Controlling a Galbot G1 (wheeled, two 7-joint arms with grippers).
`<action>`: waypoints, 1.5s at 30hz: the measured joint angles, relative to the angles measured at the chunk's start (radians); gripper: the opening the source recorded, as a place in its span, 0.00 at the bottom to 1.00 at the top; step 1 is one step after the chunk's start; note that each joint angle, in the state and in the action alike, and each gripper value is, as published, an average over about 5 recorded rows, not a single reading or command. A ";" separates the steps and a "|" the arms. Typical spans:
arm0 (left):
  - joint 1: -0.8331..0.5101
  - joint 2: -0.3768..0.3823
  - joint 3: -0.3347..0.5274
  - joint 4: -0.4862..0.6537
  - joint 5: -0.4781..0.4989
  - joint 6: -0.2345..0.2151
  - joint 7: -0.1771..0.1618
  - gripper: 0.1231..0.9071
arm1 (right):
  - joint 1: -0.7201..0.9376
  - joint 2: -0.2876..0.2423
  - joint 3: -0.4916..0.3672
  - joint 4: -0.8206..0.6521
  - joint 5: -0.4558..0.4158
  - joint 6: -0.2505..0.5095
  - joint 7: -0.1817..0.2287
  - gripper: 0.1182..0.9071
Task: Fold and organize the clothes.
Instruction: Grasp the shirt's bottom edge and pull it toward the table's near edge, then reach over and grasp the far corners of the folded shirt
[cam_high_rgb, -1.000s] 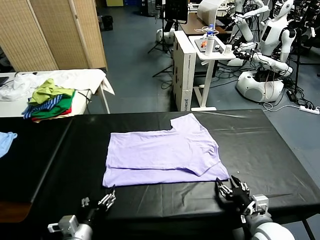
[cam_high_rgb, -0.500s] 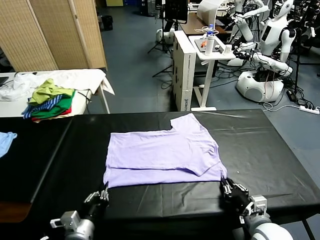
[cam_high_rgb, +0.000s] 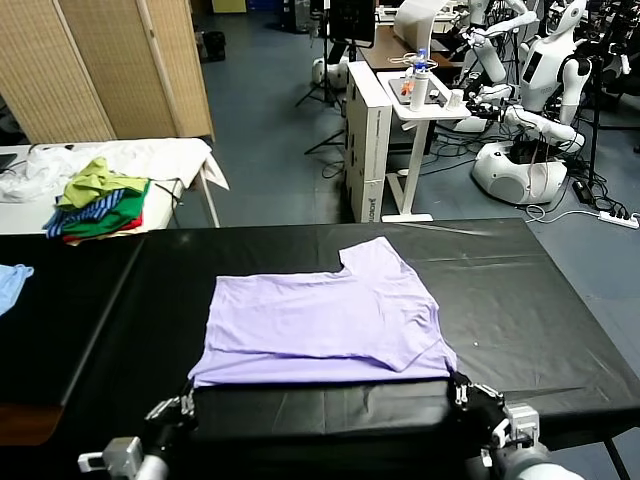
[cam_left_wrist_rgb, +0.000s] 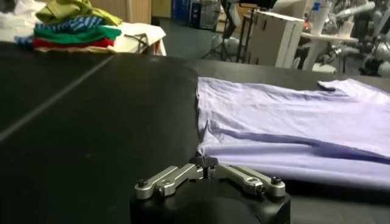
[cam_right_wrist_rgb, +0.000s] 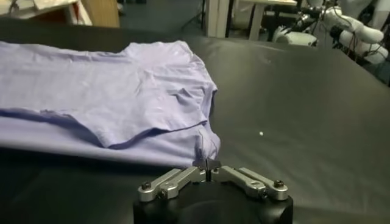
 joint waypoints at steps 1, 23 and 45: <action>0.010 0.000 -0.001 -0.006 0.001 0.005 -0.004 0.03 | 0.040 -0.008 -0.016 -0.026 0.013 -0.004 0.009 0.39; -0.045 0.070 -0.050 -0.139 -0.173 0.189 -0.068 1.00 | 0.741 0.068 -0.409 -0.603 0.089 -0.105 0.070 1.00; -0.758 0.289 0.133 0.342 -0.638 0.324 -0.210 1.00 | 0.895 0.180 -0.496 -0.882 0.014 -0.089 0.017 1.00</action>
